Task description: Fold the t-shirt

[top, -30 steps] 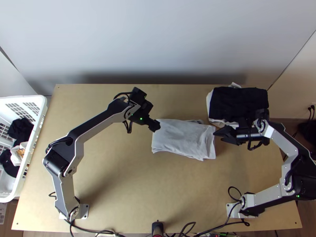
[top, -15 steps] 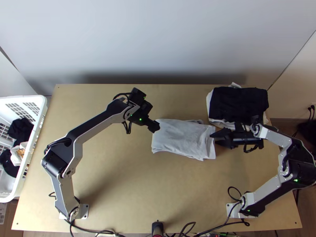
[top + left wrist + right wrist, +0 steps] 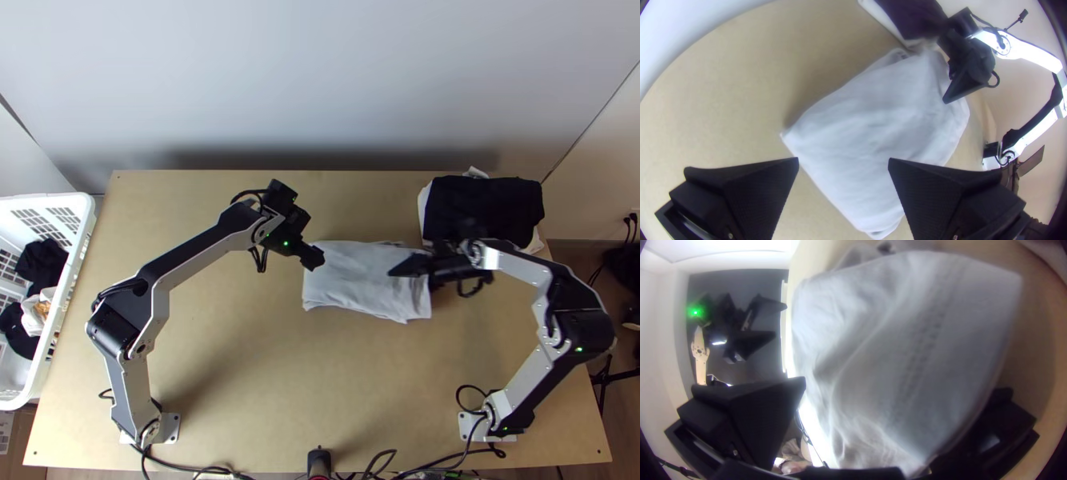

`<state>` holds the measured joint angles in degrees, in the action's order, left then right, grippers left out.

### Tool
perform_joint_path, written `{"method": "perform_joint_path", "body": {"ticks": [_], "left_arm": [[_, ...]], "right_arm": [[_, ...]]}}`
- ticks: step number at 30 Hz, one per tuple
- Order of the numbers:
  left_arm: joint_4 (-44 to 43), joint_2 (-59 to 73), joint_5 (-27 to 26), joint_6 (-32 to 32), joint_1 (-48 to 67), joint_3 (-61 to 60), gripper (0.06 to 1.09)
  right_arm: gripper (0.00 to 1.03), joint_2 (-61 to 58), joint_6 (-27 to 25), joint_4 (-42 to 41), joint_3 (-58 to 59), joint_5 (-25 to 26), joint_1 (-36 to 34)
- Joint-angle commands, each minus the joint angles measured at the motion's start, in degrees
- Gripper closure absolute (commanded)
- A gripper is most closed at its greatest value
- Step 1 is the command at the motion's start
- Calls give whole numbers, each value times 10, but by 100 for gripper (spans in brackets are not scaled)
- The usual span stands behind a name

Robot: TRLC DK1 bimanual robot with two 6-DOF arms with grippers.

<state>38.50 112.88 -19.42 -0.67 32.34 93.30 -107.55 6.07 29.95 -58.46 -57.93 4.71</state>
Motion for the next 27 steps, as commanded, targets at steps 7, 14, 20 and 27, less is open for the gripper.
{"method": "perform_joint_path", "body": {"ticks": [7, 14, 20, 27], "left_arm": [[0, -9, 1, 3, -9, -8, 11], [0, -23, 1, 1, -26, -23, 11], [0, -34, 0, 4, -32, -23, 11], [-17, -59, 2, 39, -32, -35, 11]], "right_arm": [[101, -15, 33, -33, -76, 70, 142], [100, 84, -13, -34, -80, 209, 153], [100, 175, -76, -37, -99, 391, 188], [100, 212, -98, -74, -134, 491, 179]]}}
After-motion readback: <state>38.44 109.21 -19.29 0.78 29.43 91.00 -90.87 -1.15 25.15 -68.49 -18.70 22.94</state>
